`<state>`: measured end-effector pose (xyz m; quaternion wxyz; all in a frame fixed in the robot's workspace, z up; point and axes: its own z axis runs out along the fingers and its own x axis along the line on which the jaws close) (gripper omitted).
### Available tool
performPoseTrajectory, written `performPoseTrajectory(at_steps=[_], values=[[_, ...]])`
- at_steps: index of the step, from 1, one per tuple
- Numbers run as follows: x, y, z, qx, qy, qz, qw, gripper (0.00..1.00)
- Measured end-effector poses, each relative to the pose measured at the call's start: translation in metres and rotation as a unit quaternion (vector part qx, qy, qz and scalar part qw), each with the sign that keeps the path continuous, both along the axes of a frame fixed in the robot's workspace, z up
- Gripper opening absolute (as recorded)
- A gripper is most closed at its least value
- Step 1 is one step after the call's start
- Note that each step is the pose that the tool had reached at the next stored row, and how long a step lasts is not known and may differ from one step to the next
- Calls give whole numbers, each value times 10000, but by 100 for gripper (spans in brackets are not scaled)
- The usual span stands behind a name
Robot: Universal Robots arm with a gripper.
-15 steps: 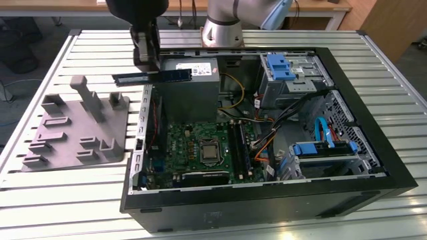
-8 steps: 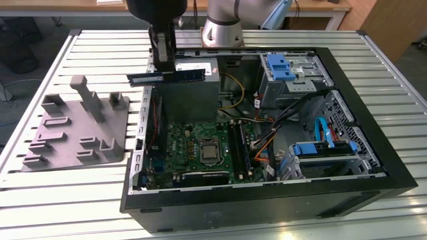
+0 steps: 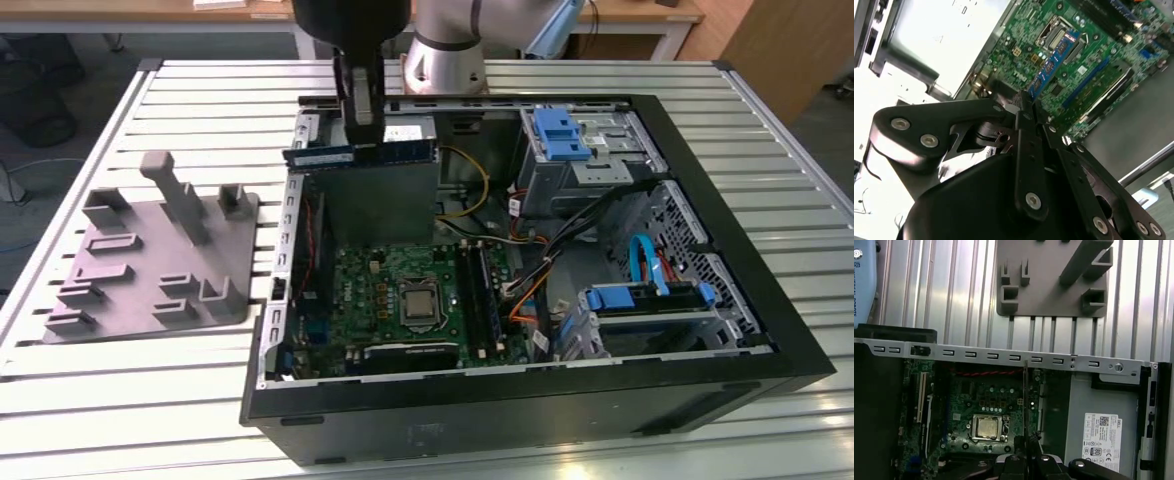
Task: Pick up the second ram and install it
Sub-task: 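Pick up the second ram and move it above second insertion slot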
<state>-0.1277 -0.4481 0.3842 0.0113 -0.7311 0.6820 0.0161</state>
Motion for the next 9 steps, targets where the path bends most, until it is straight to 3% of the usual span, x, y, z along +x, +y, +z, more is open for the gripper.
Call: performPoseTrajectory(at_steps=[9], values=[[204, 0, -23, 0, 0, 0, 10000, 14]])
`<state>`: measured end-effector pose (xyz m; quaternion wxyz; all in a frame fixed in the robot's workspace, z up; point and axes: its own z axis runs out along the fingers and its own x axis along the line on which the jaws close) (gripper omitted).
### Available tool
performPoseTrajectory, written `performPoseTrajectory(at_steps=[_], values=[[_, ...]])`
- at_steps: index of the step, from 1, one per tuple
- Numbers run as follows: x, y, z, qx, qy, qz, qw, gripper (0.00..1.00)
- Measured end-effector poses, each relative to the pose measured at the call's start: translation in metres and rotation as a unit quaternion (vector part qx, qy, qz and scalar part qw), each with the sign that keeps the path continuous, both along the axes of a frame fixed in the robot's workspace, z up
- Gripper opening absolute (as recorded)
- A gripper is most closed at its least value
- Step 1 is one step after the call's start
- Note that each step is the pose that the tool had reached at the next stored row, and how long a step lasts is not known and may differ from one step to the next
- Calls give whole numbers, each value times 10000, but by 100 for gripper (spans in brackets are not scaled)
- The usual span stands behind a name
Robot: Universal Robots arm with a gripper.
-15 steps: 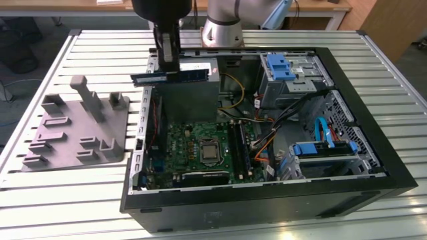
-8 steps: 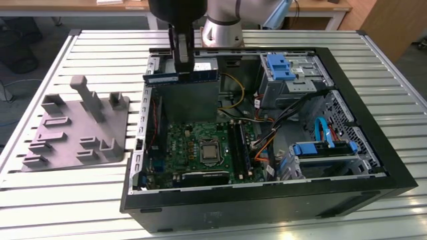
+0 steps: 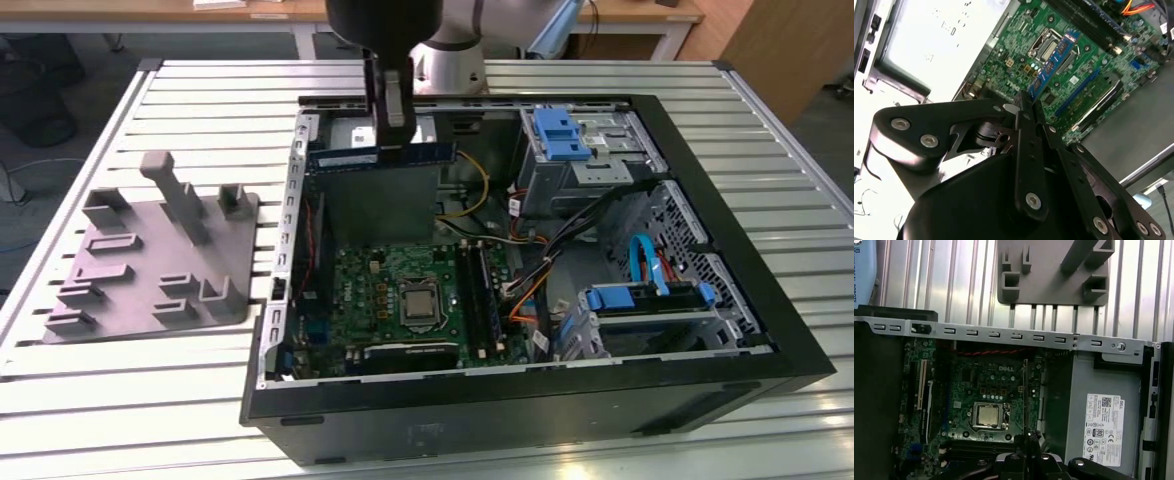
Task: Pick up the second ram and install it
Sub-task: 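Pick up the second ram and move it above second insertion slot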
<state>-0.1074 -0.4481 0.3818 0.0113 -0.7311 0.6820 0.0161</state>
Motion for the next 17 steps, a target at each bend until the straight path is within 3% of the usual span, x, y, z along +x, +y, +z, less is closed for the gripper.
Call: performPoseTrajectory(at_steps=[12, 17], values=[[272, -4, -64, 1, 2, 0, 10000, 14], [282, -76, -152, 0, 2, -28, 10000, 14]])
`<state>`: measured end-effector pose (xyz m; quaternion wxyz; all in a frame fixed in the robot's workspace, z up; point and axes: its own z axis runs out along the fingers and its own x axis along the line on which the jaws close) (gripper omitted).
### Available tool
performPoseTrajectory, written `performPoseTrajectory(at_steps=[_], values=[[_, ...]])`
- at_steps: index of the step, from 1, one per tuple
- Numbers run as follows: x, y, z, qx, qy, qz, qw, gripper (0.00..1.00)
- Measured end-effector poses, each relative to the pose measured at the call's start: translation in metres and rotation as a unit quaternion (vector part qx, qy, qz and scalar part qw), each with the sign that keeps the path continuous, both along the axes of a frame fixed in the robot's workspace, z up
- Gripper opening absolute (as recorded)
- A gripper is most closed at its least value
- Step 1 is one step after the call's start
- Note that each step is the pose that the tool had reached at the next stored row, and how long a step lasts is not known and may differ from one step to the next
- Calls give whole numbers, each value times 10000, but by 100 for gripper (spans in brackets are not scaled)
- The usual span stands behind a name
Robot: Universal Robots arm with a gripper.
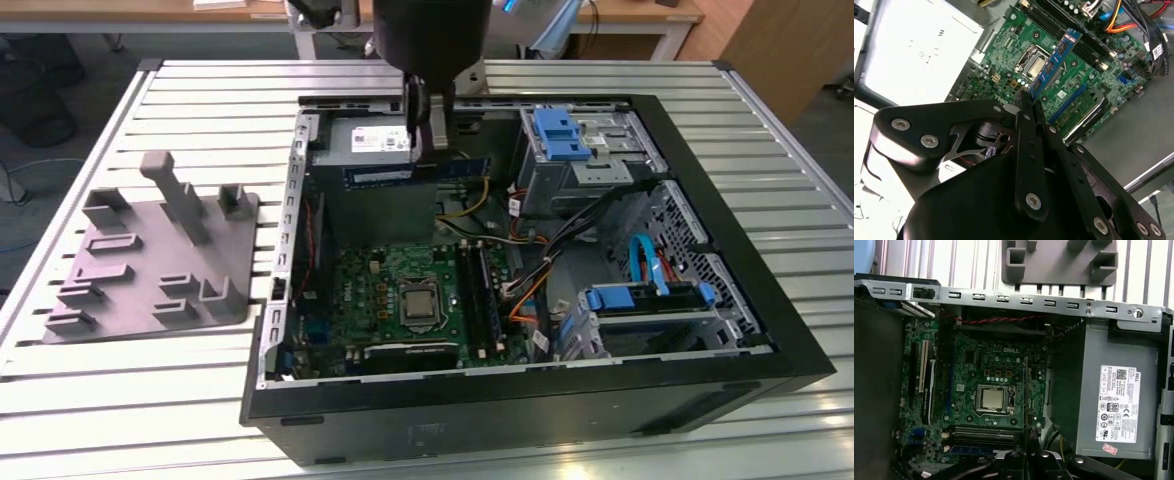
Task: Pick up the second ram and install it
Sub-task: 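Pick up the second ram and move it above second insertion slot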
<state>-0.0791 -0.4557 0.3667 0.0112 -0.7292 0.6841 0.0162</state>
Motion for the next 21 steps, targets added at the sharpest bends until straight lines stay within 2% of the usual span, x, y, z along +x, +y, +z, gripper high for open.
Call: performPoseTrajectory(at_steps=[5, 14, 21], values=[[17, -66, -91, 0, -2, -23, 10000, 14], [183, -129, -254, -1, -2, -23, 10000, 14], [252, -240, -383, 1, -2, -23, 10000, 14]])
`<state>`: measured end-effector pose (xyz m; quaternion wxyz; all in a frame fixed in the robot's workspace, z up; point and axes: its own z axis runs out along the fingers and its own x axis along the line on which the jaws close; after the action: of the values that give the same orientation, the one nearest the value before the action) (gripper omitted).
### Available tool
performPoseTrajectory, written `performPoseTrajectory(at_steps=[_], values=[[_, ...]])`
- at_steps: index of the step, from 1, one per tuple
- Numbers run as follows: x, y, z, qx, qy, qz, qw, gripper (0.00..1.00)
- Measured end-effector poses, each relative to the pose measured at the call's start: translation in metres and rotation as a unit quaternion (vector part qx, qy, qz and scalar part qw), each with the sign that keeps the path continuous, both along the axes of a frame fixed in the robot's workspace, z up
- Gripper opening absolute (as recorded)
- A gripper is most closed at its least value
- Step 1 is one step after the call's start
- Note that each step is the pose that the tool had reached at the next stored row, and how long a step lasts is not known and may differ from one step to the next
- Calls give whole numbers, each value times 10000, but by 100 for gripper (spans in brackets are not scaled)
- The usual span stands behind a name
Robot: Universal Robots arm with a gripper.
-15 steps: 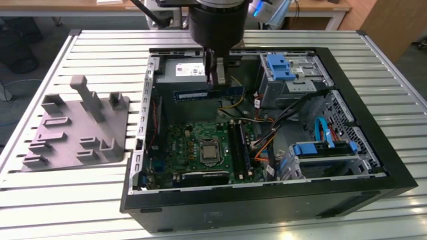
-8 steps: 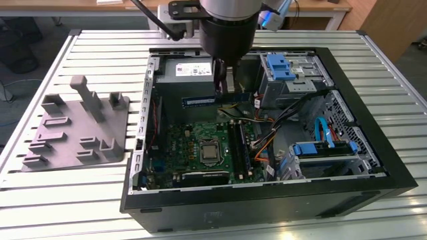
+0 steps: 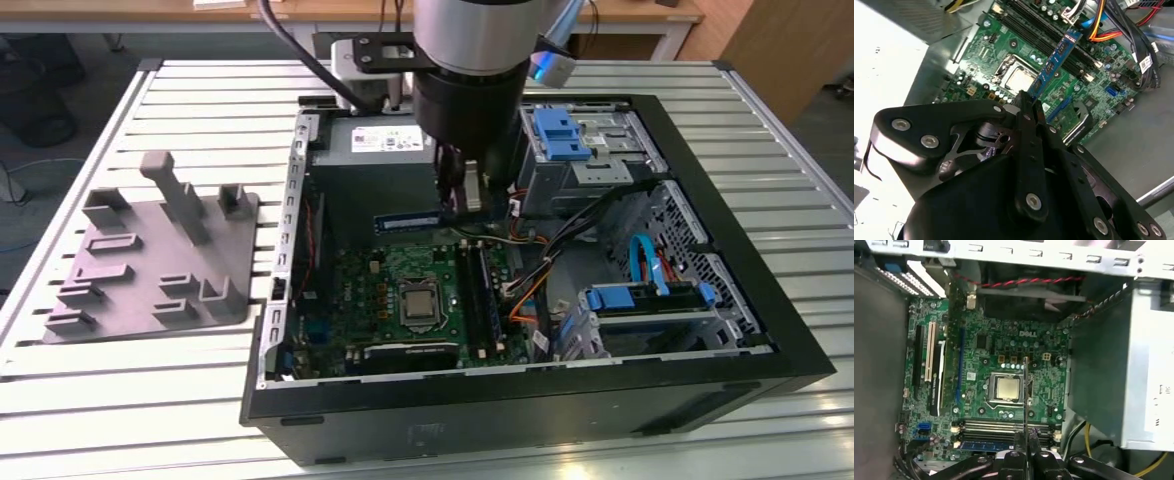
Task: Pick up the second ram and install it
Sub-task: 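Pick up the second ram and move it above second insertion slot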
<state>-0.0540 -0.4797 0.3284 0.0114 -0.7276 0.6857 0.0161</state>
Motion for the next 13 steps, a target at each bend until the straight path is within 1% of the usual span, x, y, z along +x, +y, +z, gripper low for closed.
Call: performPoseTrajectory(at_steps=[2, 5, 6, 8, 11, 13], values=[[43, -21, -36, 0, 0, 0, 10000, 14], [175, -30, -90, -1, 0, 0, 10000, 14], [203, -35, -109, -1, 0, 0, 10000, 14], [231, -50, -145, -1, 0, 0, 10000, 14], [233, -64, -198, -1, 0, -1, 10000, 14], [234, -65, -204, -1, 0, 0, 10000, 14]])
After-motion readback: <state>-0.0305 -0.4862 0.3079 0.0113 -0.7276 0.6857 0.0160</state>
